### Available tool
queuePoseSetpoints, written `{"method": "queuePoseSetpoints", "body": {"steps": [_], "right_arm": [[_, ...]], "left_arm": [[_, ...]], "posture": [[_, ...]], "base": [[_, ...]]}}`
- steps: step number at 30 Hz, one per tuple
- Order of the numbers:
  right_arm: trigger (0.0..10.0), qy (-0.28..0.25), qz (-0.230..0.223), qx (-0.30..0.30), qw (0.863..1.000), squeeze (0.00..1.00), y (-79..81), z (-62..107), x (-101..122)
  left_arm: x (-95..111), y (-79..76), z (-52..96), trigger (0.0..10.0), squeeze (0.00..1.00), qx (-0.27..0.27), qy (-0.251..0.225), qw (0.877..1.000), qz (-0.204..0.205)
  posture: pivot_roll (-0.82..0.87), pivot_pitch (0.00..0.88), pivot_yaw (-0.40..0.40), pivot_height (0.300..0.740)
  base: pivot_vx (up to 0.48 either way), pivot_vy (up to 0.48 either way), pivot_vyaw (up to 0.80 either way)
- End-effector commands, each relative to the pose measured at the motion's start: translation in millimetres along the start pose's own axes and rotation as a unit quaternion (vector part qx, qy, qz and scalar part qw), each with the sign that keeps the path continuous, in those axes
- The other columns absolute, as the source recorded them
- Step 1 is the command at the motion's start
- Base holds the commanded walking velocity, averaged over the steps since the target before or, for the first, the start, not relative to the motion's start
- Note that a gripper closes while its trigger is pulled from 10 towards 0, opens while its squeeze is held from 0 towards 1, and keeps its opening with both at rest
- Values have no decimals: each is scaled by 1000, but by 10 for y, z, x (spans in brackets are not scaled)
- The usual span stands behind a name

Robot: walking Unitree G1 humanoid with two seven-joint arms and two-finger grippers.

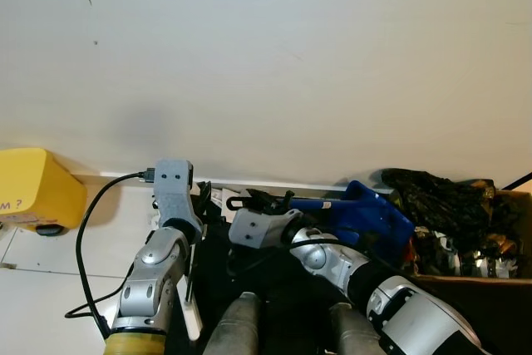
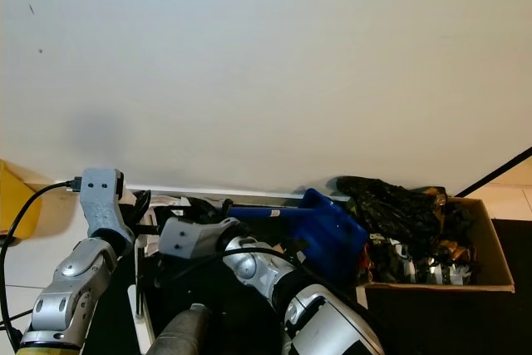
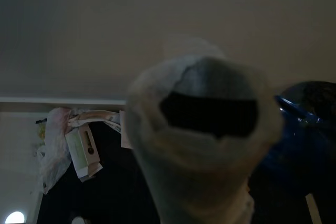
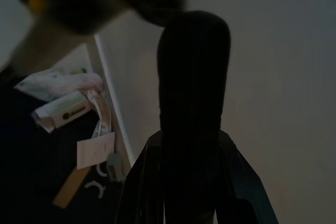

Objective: Sweep floor

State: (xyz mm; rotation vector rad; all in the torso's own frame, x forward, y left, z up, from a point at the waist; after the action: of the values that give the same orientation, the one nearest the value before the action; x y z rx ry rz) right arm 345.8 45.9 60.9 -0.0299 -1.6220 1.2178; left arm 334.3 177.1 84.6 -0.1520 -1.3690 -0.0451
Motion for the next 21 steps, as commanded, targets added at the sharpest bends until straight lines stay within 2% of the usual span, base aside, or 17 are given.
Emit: {"method": "queuePoseSetpoints", "body": {"steps": [1,2,3,4,5,6,11,13,15,16,21], "right_arm": [[10000,1,-117,-19,993,0,168,-70,177],[10000,0,-140,-38,989,0,98,-80,183],[10000,1,-184,-75,980,0,-37,-90,176],[10000,1,-184,-75,980,0,-37,-90,176],[10000,4,-211,-110,971,0,-160,-85,151],[10000,4,-218,-127,968,0,-217,-78,138],[10000,13,-224,-168,960,0,-362,-44,70],[10000,9,-207,-202,957,0,-515,32,-4],[10000,5,-204,-205,957,0,-542,51,-13],[10000,-7,-203,-211,956,0,-589,109,-37],[10000,-30,-196,-211,957,0,-610,183,-28]], "left_arm": [[-106,44,30,10000,0,12,16,1000,-1],[-106,44,30,10000,0,11,16,1000,-1],[-107,45,29,10000,0,11,16,1000,-2],[-107,45,29,10000,0,11,16,1000,-2],[-107,39,25,10000,0,10,16,1000,-2],[-107,35,22,10000,0,10,16,1000,-2],[-92,9,4,10000,0,6,15,1000,-1],[-13,-38,-39,10000,0,-3,4,1000,1],[10,-47,-50,10000,0,-5,1,1000,2],[85,-75,-73,10000,0,-12,-9,1000,6],[194,-139,-95,10000,0,-28,-24,999,12]], "posture": [[254,258,-41,740],[254,258,-41,740],[249,257,-40,740],[249,257,-40,740],[245,256,-39,740],[245,256,-39,740],[239,255,-37,740],[229,250,-36,740],[227,248,-37,740],[224,245,-36,740],[222,241,-37,740]], "base": [[0,0,0],[0,0,0],[0,0,0],[0,0,0],[0,0,0],[0,0,0],[0,0,0],[0,0,0],[0,0,0],[0,0,0],[0,0,0]]}}
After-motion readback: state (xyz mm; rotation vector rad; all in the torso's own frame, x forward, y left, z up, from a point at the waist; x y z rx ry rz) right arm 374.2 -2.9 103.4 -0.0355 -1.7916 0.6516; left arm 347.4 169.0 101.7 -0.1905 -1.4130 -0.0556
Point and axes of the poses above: a point about 5 cm out from each wrist's last joint towards the gripper, its own z axis pointing back from the gripper into the wrist, its own x axis along the axis of the wrist's last joint, y = z × x, the point moved 6 cm from there along -z, pointing out of the wrist towards the gripper, and after that the axes turned 1 degree about z, right-handed, at the moved point
